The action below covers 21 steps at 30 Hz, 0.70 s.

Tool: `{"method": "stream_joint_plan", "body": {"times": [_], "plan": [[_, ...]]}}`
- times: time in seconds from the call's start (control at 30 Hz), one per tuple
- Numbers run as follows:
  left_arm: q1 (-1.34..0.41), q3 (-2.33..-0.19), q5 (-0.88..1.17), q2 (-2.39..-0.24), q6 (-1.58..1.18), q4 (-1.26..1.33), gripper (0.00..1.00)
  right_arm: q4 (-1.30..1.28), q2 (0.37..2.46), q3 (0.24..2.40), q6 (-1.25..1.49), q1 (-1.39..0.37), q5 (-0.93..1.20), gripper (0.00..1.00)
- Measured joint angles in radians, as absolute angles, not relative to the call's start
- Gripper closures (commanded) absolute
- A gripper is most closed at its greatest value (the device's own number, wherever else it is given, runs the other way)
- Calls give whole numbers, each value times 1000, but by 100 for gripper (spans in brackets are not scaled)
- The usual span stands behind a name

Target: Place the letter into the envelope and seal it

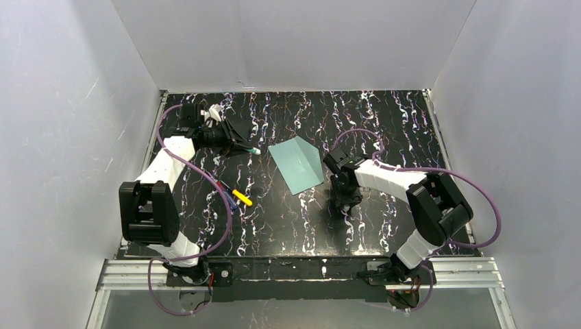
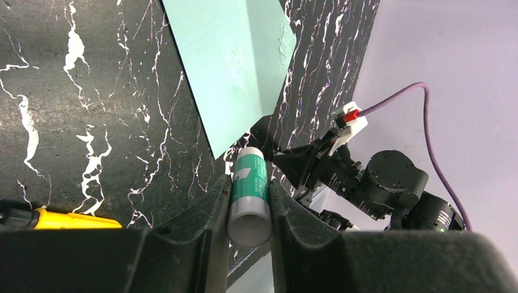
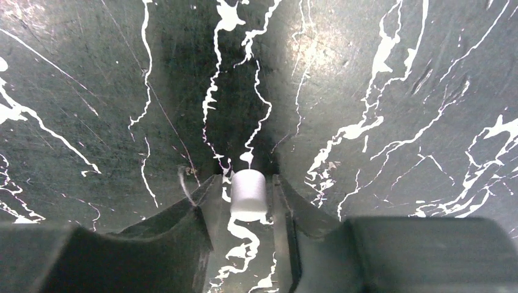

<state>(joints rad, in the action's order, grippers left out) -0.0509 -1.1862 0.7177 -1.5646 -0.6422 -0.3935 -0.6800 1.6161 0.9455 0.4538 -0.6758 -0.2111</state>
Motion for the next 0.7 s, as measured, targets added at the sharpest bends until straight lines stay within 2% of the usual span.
{"method": "stream_joint_plan", "body": {"times": [0.17,0.4,0.53,0.7], "plan": [[-52,-1186,718,-1565,-642,-394,100,-661,1615,945,470,-675,-207,38],[-61,-1186,718,-1565,-638,-400,100,-671,1608,959,476,-675,-216,32],[-97,-1191,723,-1565,-618,-413,100,-704,1575,1038,460,-675,-209,30],[-194,-1248,746,-1586,-567,-469,100,-590,1444,1137,322,-688,-35,21]]}}
